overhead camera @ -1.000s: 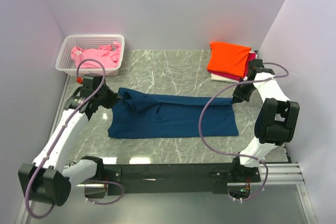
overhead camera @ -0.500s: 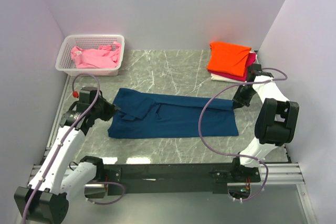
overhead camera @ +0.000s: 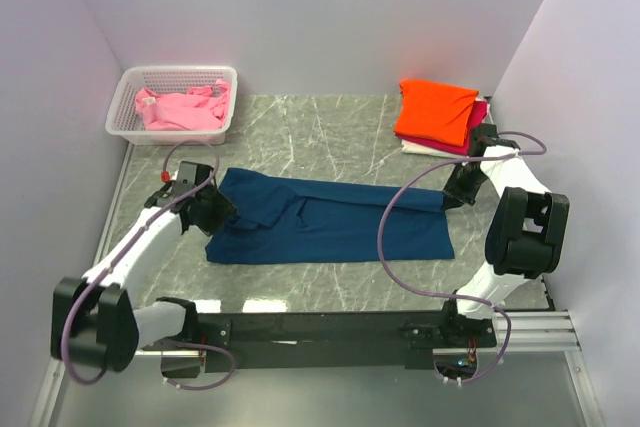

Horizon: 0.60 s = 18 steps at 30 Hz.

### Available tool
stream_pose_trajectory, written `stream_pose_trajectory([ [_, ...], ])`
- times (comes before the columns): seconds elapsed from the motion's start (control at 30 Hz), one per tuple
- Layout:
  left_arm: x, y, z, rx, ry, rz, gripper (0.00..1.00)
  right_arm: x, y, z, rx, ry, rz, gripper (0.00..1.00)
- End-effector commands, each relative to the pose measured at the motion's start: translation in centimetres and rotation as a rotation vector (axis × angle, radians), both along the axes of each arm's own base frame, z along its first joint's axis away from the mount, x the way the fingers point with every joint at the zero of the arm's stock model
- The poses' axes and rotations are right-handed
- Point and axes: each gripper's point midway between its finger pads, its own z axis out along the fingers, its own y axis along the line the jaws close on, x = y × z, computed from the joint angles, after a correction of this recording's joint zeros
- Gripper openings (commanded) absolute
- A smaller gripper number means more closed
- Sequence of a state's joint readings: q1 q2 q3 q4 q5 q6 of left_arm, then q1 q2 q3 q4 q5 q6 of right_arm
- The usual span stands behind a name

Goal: Fold and stack the t-shirts
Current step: Fold the tshirt

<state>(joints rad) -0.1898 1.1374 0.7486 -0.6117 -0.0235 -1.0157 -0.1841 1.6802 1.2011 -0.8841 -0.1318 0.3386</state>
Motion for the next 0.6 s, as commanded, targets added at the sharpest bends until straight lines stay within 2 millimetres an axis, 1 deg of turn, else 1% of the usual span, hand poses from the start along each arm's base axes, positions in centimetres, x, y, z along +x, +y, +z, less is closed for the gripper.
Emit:
stream_pose_trajectory([
  [0.0,3.0,1.1,0.8,0.1,-0.075,-0.006,0.55,0.1,-0.7,1.1,-0.024,-0.048,-0.011,0.0],
  [0.03,3.4,1.4,0.7,0.113,-0.07,0.001,0.55,0.2,-0.6,1.2,-0.02,-0.052,-0.012,0.0],
  [0.07,3.5,1.5,-0.3,0.128,-0.04,-0.002,0.55,0.2,-0.6,1.2,-0.018,-0.054,-0.014,0.0],
  [0.13,4.3,1.6,-0.7,0.143,-0.041,-0.006,0.54,0.3,-0.4,1.4,-0.012,-0.059,-0.017,0.0],
  [0.17,4.5,1.5,-1.3,0.148,-0.025,-0.009,0.54,0.4,-0.4,1.4,-0.01,-0.062,-0.019,0.0],
  [0.33,5.7,1.9,-1.8,0.177,-0.023,0.005,0.53,0.5,-0.3,1.5,-0.005,-0.066,-0.024,0.0],
  [0.43,6.1,1.7,-2.7,0.173,-0.003,0.007,0.53,0.5,-0.3,1.5,-0.001,-0.066,-0.029,0.0],
  [0.57,6.8,1.4,-3.2,0.16,-0.004,0.007,0.52,0.4,-0.2,1.4,0.003,-0.065,-0.03,0.0],
])
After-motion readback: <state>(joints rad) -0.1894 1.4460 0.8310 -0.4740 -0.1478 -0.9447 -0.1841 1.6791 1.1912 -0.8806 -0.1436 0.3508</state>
